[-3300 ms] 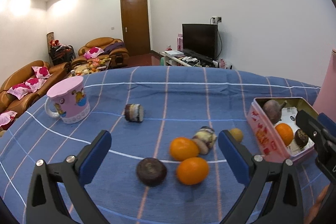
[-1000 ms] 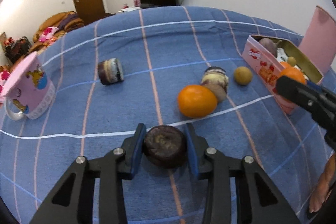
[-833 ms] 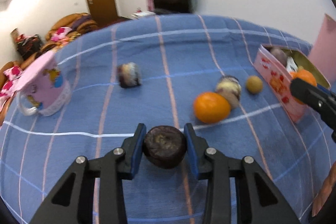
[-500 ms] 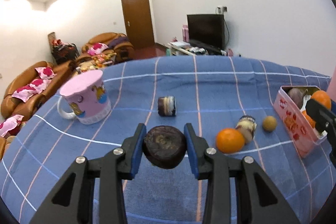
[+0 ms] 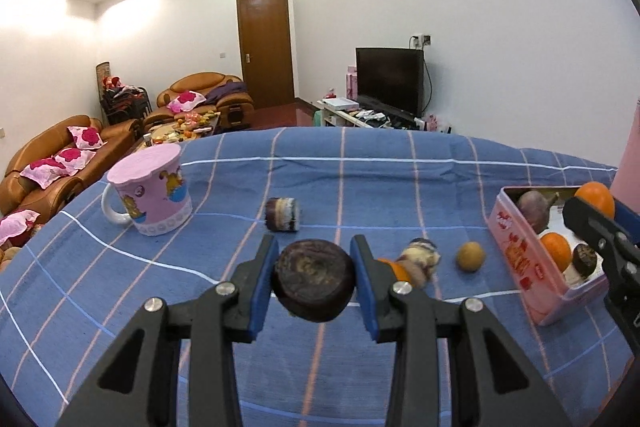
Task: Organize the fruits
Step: 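Carry the dark fruit and orange into the tin box and open both tools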
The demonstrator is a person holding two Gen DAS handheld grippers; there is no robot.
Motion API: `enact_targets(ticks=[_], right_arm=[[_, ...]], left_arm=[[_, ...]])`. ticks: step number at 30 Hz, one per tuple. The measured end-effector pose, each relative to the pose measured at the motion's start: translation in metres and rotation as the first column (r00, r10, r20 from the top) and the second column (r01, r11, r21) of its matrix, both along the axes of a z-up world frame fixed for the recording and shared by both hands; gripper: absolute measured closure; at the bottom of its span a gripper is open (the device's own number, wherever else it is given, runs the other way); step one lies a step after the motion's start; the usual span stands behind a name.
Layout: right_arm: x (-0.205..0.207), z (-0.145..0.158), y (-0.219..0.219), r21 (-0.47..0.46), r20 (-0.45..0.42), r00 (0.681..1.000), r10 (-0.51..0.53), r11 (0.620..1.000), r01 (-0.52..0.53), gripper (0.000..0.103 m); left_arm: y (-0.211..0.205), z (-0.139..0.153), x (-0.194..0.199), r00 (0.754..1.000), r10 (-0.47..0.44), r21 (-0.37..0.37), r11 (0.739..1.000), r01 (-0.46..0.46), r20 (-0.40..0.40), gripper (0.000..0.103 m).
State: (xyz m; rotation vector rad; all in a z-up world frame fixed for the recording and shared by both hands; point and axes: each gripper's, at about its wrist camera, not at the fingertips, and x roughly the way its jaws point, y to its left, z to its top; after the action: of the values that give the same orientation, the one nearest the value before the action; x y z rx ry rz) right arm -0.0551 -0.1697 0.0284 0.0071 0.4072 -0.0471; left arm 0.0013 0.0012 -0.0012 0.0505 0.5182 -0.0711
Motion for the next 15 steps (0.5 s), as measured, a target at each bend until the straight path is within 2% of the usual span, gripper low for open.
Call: enact_targets(ticks=[15], right_arm=[[-0.010, 0.004, -0.043, -0.001, 0.007, 0.999, -0.054, 0.999, 0.054, 0.058]], left_arm=[[-0.048, 0.003, -0.012, 0.998, -0.057, 0.007, 0.998, 0.057, 0.040, 0.063]])
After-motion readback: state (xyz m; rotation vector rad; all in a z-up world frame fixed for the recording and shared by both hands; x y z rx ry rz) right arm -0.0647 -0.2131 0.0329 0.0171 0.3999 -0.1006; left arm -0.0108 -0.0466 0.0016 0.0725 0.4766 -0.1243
